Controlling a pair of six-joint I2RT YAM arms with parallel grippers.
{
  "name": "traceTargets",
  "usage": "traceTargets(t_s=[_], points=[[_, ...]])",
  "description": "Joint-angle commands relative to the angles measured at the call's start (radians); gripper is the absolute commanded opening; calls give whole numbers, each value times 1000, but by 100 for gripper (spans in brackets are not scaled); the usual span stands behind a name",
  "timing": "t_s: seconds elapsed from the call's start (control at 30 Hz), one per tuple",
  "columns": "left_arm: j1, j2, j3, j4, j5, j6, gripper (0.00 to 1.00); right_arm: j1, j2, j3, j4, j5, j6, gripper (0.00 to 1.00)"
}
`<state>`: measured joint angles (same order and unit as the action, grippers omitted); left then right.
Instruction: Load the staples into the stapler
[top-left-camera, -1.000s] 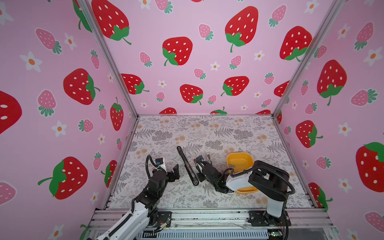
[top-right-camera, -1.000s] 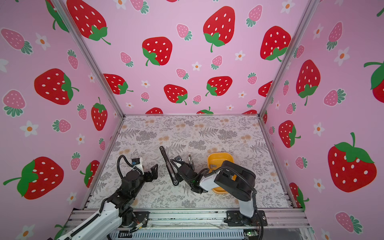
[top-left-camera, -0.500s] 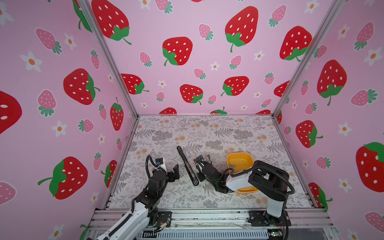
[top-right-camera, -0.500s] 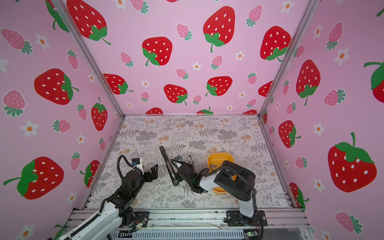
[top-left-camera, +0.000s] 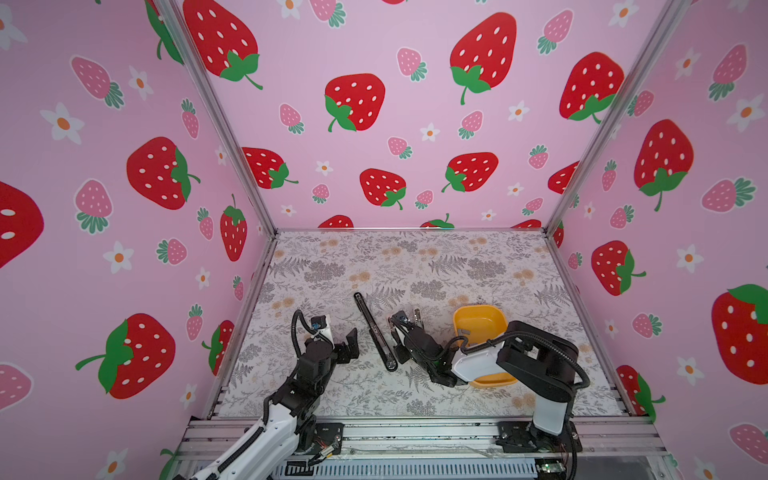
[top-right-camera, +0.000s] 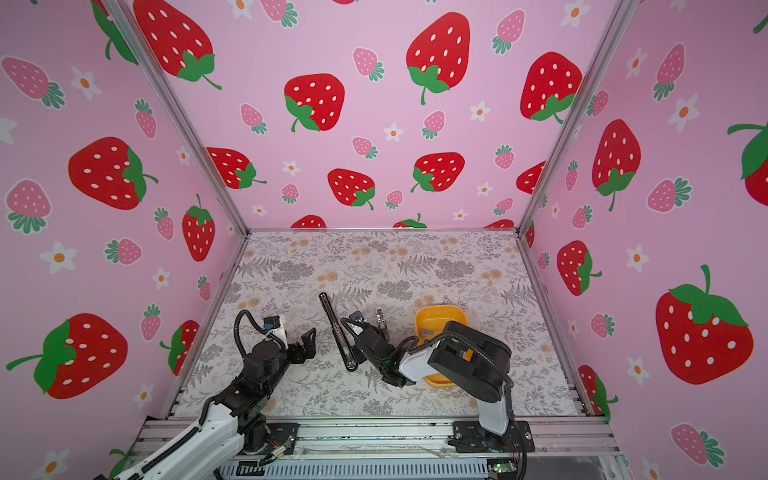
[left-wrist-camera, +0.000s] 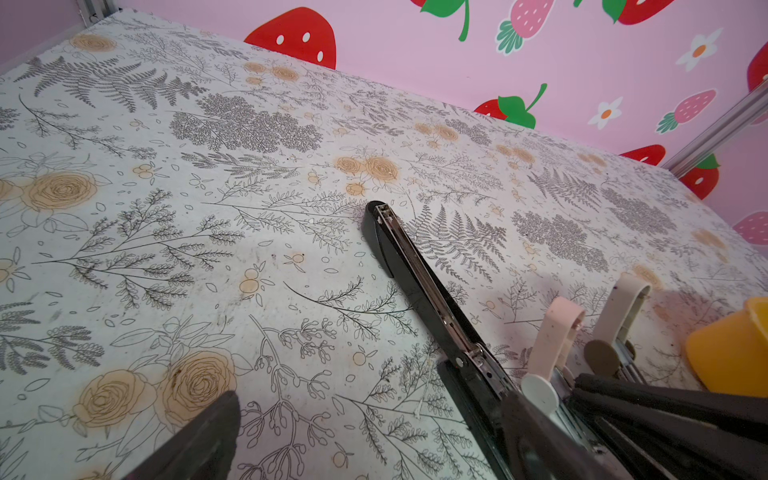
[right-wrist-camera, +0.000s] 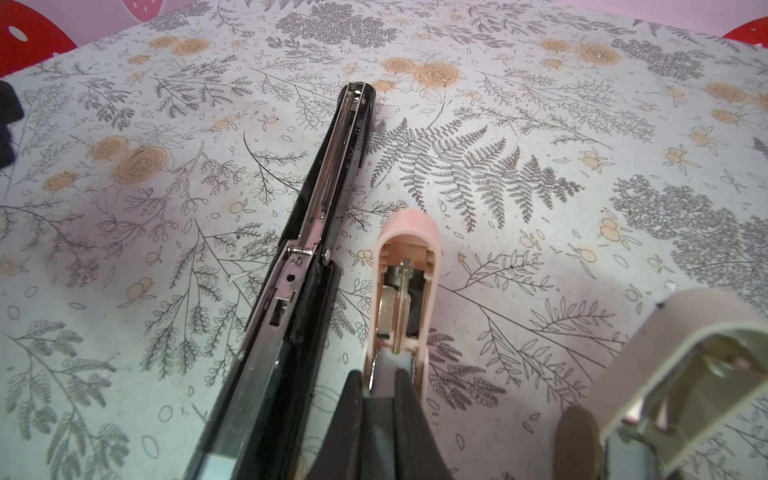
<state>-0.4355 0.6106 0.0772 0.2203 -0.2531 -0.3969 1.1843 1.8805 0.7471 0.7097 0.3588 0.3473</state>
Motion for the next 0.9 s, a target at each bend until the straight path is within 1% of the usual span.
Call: traceTargets(t_s=[0.0,0.37,0.57,0.87], points=[[4,0,33,21,-8,-6,99,-2,26,4,16,2,13,7],[4,4,33,22,-8,-5,99,5,19,-18,12,49,44,7],[4,5,34,23,-6,-5,99,27,12,-35,12,71,64,7],[3,5,34,23,-7,-5,99,38,13,-49,10,81,71,7]])
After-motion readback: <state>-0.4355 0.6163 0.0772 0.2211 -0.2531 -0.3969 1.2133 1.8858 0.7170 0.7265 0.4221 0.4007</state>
